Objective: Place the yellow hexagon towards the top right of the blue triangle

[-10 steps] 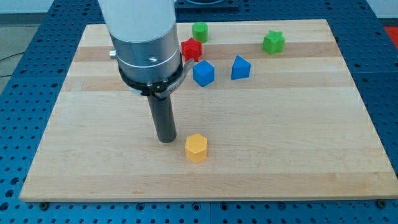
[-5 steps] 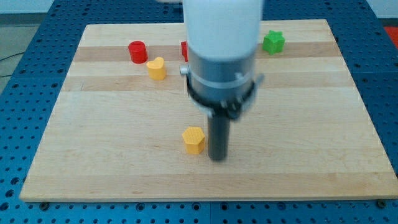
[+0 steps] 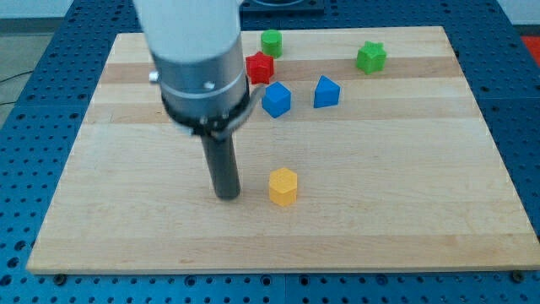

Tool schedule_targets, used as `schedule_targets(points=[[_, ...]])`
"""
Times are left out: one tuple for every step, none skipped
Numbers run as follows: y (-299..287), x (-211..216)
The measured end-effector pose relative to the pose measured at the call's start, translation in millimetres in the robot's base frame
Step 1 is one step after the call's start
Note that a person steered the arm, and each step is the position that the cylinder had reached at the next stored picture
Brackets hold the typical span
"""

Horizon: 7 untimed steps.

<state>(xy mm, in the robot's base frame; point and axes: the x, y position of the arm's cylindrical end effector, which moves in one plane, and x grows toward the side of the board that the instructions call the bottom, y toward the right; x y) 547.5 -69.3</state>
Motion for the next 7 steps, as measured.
schedule_targets(points=[[59.0, 17.7], [78.7, -83.7], [91.4, -105.1], [61.7, -114.9], [35.6, -160.6], [58.3, -156.8], [80.6, -140.0]])
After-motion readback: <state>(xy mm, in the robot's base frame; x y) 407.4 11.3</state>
